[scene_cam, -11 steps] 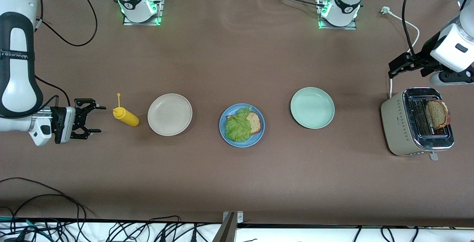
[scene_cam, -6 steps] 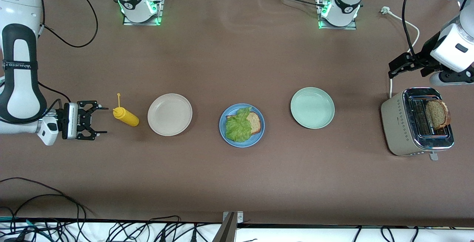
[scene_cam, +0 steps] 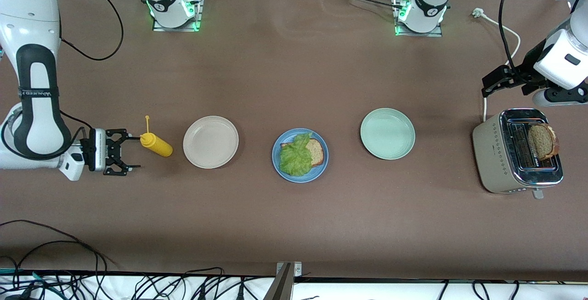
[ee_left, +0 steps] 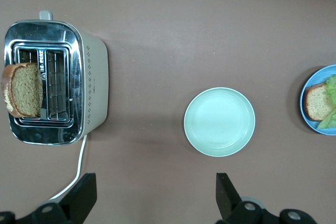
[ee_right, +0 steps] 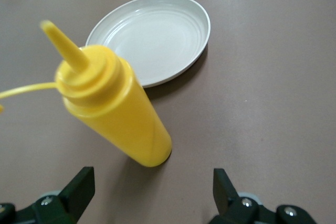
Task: Make sandwich in blue plate with both arms
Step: 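Lower the right gripper around the mustard bottle and close it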
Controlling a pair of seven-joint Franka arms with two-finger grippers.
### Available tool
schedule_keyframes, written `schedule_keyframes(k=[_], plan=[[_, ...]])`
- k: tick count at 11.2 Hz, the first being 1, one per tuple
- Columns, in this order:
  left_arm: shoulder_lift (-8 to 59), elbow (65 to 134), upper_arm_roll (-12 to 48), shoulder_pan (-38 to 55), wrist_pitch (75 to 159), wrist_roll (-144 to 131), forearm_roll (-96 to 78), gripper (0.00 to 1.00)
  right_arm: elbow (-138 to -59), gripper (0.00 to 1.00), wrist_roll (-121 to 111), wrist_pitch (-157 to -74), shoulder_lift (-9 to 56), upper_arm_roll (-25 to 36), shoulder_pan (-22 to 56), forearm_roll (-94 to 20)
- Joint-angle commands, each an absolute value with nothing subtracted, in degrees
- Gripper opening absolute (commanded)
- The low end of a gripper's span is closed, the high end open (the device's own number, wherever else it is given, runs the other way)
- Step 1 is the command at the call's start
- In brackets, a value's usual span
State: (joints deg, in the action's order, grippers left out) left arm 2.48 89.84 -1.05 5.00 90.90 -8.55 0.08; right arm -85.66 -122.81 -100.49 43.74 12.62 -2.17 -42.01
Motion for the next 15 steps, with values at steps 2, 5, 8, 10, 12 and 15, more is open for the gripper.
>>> schedule_keyframes(k=[2, 5, 8, 10, 12, 15], plan=[[1.67, 90.26, -1.06, 4.83, 91.23, -7.65, -0.53, 1.00, -86.57, 1.00, -129.71, -103.36, 47.02, 10.37, -2.64, -48.42], [1.67, 90.26, -1.05, 4.83, 91.23, -7.65, -0.53, 1.00, -87.19, 1.00, -134.73, -103.97, 49.04, 10.37, -2.64, -52.55], [1.67, 90.26, -1.05, 4.83, 91.23, -7.65, -0.53, 1.00, -89.38, 1.00, -137.89, -104.77, 49.31, 10.37, -2.64, -55.45], [1.67, 90.26, -1.05, 4.83, 91.23, -7.65, -0.53, 1.00, -90.87, 1.00, -138.08, -104.33, 49.22, 10.37, -2.64, -55.90], [1.67, 90.26, -1.05, 4.83, 91.23, -7.65, -0.62, 1.00, -92.37, 1.00, -138.86, -102.76, 48.96, 10.37, -2.64, -57.12], [1.58, 90.26, -1.05, 4.83, 91.23, -7.65, -0.53, 1.00, -93.25, 0.96, -140.18, -100.11, 48.52, 10.37, -2.46, -58.71]])
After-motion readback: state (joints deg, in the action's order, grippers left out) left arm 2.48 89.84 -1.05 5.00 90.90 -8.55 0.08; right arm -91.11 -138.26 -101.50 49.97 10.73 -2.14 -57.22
